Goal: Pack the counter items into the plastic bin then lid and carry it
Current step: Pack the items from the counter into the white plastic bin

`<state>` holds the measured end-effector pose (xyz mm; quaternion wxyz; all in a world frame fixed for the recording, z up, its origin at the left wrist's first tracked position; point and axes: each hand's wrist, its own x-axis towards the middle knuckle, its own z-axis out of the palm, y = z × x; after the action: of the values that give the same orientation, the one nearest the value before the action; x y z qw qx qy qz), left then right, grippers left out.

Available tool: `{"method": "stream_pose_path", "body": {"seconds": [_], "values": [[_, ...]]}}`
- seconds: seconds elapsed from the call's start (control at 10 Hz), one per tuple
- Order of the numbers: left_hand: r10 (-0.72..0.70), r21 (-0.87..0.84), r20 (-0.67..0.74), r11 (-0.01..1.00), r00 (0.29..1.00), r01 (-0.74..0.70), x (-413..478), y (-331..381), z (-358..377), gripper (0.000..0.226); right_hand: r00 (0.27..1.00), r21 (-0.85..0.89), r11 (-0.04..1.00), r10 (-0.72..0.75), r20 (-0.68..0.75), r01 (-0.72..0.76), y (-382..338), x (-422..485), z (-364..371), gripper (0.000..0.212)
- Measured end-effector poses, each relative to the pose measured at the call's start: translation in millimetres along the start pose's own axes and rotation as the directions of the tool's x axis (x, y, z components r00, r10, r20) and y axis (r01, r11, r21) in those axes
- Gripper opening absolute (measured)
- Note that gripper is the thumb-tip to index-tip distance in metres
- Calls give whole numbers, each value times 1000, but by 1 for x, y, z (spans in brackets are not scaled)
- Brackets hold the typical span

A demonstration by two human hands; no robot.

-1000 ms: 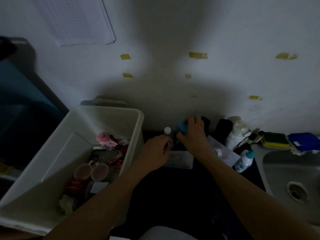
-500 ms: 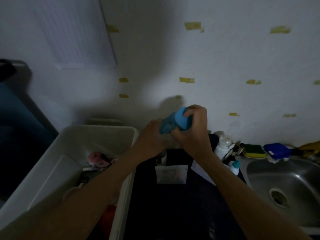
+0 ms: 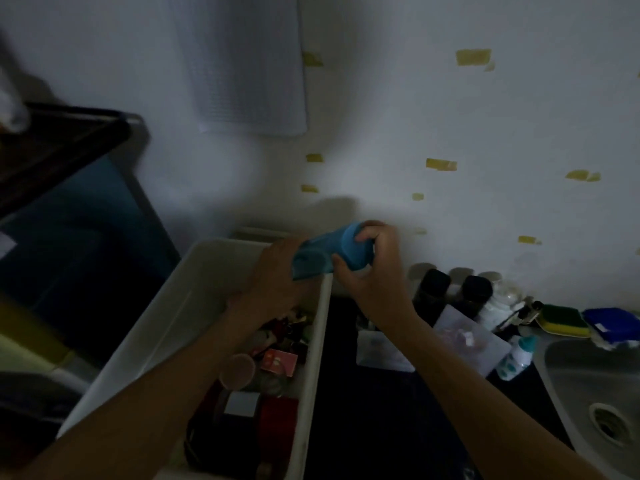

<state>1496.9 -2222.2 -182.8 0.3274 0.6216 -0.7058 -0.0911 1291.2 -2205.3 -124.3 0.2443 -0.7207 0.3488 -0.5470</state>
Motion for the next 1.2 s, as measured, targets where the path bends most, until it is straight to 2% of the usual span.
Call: {"method": "stream_pose_path", "body": {"seconds": [0.1, 0.2, 0.3, 0.4, 0.5, 0.6, 0.7, 0.8, 0.9, 1.0, 1.1, 1.2], "values": [[-93, 9, 69, 996, 993, 93, -18, -33, -19, 75, 998, -22, 999, -27, 64, 28, -3, -7, 29, 44], [-322, -2, 129, 946, 938, 325, -34, -68, -12, 96, 992, -31, 1000, 5, 126, -1, -8, -14, 59, 42], [-491, 138, -21, 861, 871, 489, -50, -58, -46, 57, 987, -39, 998, 61, 150, -56, -10, -23, 83, 40], [-211, 116, 8, 971, 977, 209, -89, -71, -60, 60, 969, -25, 991, 133, 207, -131, -6, -36, 106, 38], [-195, 21, 66, 981, 979, 194, -96, -89, -51, 45, 907, -106, 955, 296, 300, -277, 2, -48, 124, 39], [-170, 13, 107, 985, 980, 170, -107, -111, -44, 43, 837, -165, 903, 429, 340, -396, 5, -58, 134, 41], [-152, 73, 151, 987, 977, 143, -117, -130, -42, 64, 756, -223, 833, 553, 349, -507, 8, -67, 143, 41], [-116, 80, 205, 992, 972, 102, -117, -147, -38, 66, 691, -268, 774, 634, 347, -574, 14, -75, 153, 40], [-81, 160, 236, 986, 968, 44, -116, -165, -31, 68, 628, -295, 718, 695, 349, -631, 18, -83, 165, 37], [-72, 211, 279, 977, 958, 12, -114, -180, -23, 78, 577, -294, 671, 739, 348, -681, 25, -87, 178, 44], [-78, 188, 309, 982, 948, 20, -111, -186, -16, 78, 543, -251, 638, 760, 357, -728, 30, -92, 190, 53], [-51, 117, 326, 993, 944, 13, -108, -193, -10, 68, 526, -203, 617, 768, 365, -760, 35, -95, 202, 55]]}}
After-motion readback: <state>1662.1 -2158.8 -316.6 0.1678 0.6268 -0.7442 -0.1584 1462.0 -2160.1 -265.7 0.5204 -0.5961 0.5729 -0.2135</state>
